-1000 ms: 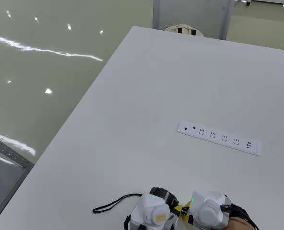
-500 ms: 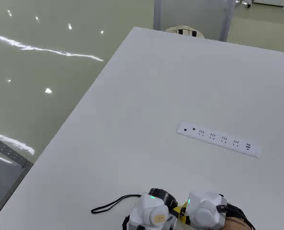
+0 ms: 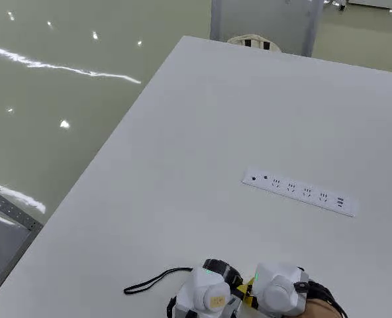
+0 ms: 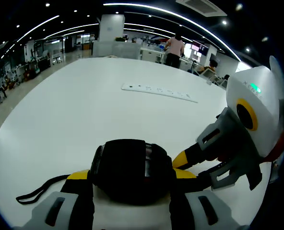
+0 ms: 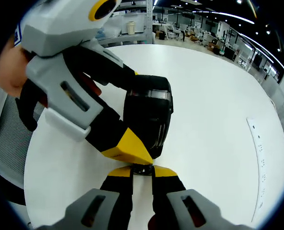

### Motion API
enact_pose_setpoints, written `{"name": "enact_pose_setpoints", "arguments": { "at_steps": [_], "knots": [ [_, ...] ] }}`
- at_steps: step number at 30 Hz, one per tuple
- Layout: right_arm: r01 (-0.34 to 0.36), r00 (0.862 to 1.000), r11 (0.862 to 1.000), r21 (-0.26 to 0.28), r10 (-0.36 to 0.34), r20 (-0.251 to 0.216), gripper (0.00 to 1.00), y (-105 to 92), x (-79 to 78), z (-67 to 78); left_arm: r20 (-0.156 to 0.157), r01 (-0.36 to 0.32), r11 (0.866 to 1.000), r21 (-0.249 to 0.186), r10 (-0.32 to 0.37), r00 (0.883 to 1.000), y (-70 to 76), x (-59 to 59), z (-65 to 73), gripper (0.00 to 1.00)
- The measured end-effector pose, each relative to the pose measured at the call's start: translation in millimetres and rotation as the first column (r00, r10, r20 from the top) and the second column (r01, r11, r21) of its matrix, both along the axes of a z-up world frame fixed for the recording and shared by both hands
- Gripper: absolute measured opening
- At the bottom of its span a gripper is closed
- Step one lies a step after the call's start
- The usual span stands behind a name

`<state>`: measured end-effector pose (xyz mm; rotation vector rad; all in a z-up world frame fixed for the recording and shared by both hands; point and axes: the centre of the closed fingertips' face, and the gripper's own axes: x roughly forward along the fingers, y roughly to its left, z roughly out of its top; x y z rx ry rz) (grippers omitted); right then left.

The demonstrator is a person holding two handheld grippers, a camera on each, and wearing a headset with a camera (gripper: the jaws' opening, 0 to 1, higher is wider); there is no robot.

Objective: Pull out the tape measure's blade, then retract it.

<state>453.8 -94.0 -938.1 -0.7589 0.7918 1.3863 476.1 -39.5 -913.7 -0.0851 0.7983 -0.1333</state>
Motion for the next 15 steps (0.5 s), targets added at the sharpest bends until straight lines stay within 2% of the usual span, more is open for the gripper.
{"name": "enact_pose_setpoints", "arguments": {
  "at_steps": [15],
  "knots": [
    [-0.005, 1.000, 1.000, -0.007, 0.005, 0.003, 0.14, 3.0, 1.0, 0.1, 0.001, -0.001, 1.000, 0.001, 0.001, 1.000, -0.1, 0.1, 0.5, 0.61]
  ]
}}
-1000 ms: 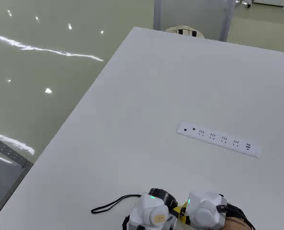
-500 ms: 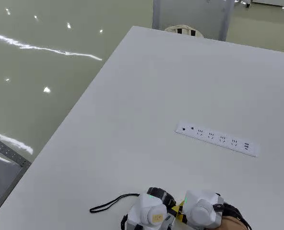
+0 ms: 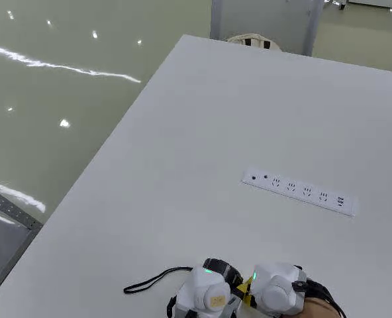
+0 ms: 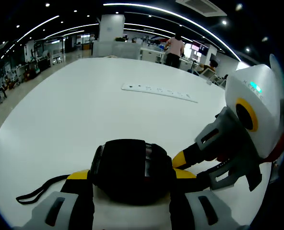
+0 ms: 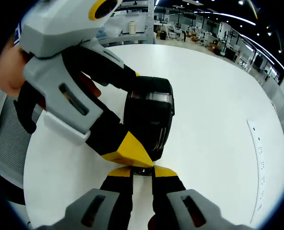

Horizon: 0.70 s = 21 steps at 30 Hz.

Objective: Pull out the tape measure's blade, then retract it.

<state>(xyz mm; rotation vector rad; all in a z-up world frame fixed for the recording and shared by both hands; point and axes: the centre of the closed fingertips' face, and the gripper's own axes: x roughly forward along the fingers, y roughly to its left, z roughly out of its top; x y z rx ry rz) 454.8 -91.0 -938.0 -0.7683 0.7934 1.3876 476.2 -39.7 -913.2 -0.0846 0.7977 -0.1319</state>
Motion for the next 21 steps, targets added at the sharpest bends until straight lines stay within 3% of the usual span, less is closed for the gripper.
{"name": "enact_pose_setpoints", "arguments": {
  "at_steps": [21],
  "knots": [
    [-0.001, 1.000, 1.000, 0.011, 0.000, 0.017, 0.15, -0.6, 0.3, -0.1, -0.001, 0.000, 1.000, 0.014, 0.000, 1.000, 0.3, 0.2, -0.2, 0.63]
  ]
}}
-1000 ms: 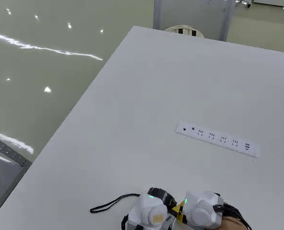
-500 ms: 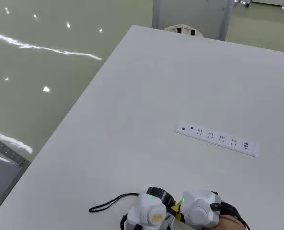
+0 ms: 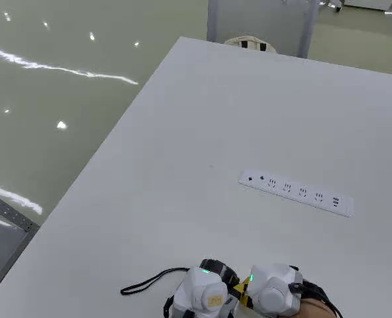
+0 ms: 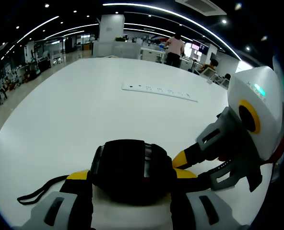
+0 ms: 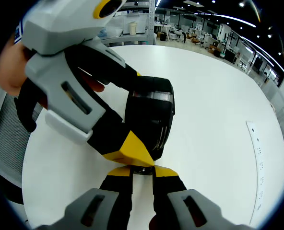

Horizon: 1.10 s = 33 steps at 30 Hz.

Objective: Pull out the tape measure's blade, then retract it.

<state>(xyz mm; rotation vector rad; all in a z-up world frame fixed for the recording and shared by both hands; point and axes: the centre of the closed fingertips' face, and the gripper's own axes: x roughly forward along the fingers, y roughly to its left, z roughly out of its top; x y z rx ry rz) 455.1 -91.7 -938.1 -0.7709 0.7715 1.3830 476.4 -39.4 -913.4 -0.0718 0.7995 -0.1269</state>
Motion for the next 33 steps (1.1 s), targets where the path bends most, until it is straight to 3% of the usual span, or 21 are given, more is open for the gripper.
{"name": "enact_pose_setpoints", "arguments": {
  "at_steps": [14, 23, 33],
  "knots": [
    [0.059, 0.998, 0.998, 0.008, -0.059, -0.005, 0.16, -1.1, 0.2, 1.5, 0.005, -0.005, 1.000, -0.011, 0.005, 1.000, 1.6, 0.6, 0.6, 0.65],
    [0.095, 0.995, 0.995, 0.013, -0.095, -0.007, 0.18, -5.5, -0.7, 0.8, 0.001, 0.012, 1.000, 0.006, -0.012, 1.000, 1.4, -2.0, 0.4, 0.66],
    [0.156, 0.988, 0.988, 0.016, -0.155, -0.015, 0.26, -10.8, -4.0, 0.1, -0.016, 0.017, 1.000, -0.002, -0.017, 1.000, -0.9, -9.3, 1.6, 0.66]
  ]
}}
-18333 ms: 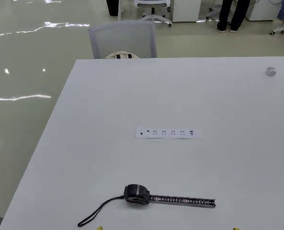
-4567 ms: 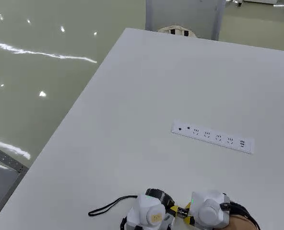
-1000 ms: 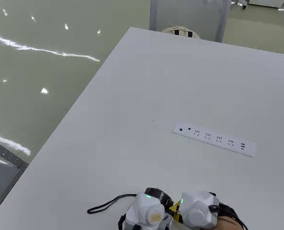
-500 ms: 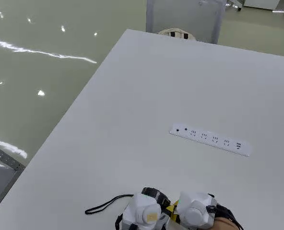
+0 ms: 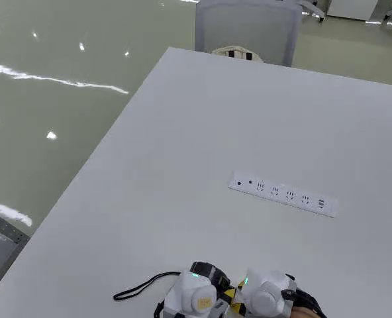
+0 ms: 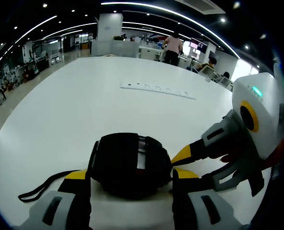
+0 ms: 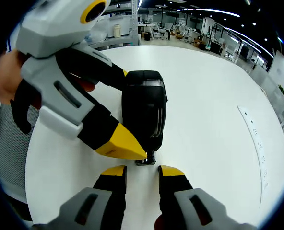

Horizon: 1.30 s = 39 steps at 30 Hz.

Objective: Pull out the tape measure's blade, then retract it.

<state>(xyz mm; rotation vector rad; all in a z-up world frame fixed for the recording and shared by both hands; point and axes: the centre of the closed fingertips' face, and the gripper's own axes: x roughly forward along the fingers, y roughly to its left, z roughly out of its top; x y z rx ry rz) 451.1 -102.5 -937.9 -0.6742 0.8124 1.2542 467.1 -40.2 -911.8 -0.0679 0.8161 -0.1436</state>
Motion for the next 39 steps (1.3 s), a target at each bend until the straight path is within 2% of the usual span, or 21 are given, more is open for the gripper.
{"name": "enact_pose_setpoints", "arguments": {
  "at_steps": [8, 17, 18, 21, 27, 39],
  "knots": [
    [0.083, 0.997, 0.996, 0.046, -0.083, -0.004, 0.28, -1.7, -0.1, 12.8, -0.005, 0.012, 1.000, -0.006, -0.012, 1.000, -4.5, -9.2, 2.5, 0.67],
    [0.107, 0.994, 0.993, 0.054, -0.107, -0.002, 0.30, -2.8, -2.0, 15.6, -0.003, 0.011, 1.000, -0.005, -0.011, 1.000, -2.8, -13.1, 7.7, 0.68],
    [0.138, 0.990, 0.988, 0.075, -0.138, 0.004, 0.31, -2.3, -6.6, 24.7, 0.004, 0.009, 1.000, 0.003, -0.009, 1.000, 2.2, -18.9, 14.7, 0.68],
    [0.161, 0.987, 0.983, 0.085, -0.162, 0.009, 0.32, -3.3, -8.3, 31.2, 0.007, 0.011, 1.000, 0.006, -0.011, 1.000, 3.8, -21.6, 18.1, 0.68],
    [0.196, 0.980, 0.976, 0.100, -0.198, 0.013, 0.34, -7.1, -14.3, 41.0, 0.015, 0.016, 1.000, 0.008, -0.016, 1.000, 5.6, -28.7, 25.4, 0.68],
    [0.304, 0.951, 0.945, 0.125, -0.308, 0.019, 0.39, -24.8, -27.6, 58.7, 0.013, 0.053, 0.999, 0.005, -0.053, 0.998, 7.1, -45.2, 34.1, 0.72]
  ]
}}
